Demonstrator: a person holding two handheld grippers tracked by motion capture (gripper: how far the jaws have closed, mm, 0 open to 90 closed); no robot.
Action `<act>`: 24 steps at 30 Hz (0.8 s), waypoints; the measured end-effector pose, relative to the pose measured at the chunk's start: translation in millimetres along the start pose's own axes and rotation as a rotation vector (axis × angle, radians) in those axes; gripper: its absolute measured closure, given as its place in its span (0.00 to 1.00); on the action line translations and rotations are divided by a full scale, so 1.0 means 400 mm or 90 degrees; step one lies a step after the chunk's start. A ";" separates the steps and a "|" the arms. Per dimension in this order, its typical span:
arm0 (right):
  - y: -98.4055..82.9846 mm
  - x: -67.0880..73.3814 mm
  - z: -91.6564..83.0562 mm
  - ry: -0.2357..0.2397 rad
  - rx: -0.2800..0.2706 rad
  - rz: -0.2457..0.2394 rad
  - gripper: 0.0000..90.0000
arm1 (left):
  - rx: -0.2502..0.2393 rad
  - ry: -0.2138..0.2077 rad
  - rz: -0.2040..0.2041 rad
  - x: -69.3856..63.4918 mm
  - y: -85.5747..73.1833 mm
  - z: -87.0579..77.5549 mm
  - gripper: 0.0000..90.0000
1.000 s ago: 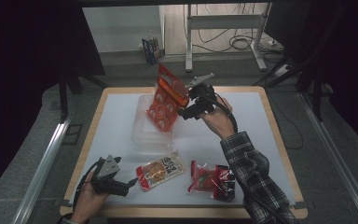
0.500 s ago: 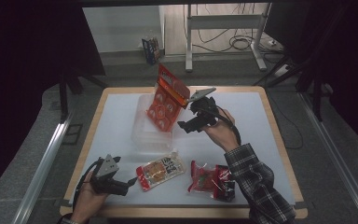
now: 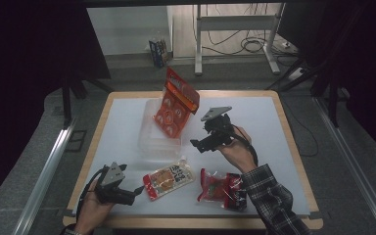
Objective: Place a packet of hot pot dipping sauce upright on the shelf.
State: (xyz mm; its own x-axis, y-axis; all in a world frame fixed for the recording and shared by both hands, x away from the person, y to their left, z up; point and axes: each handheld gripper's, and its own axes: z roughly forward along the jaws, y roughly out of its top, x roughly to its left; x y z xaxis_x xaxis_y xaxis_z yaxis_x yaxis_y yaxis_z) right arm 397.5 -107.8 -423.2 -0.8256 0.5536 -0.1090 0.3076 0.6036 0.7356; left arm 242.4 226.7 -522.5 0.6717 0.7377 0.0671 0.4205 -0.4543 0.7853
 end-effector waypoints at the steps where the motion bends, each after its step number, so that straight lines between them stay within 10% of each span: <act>1: -0.007 0.004 -0.001 -0.001 -0.001 0.002 0.00 | 0.001 0.000 0.001 -0.001 0.000 0.000 0.03; 24: -0.100 0.026 -0.015 0.031 -0.009 0.022 0.00 | 0.023 -0.006 0.015 -0.010 0.001 0.006 0.03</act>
State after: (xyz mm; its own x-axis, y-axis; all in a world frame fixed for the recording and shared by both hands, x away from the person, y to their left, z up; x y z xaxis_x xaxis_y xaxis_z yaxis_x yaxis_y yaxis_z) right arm 373.9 -129.9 -449.7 -0.8371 0.5447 -0.0507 0.3297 0.5764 0.7477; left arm 241.3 222.3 -524.0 0.6870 0.7223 0.0795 0.4260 -0.4890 0.7611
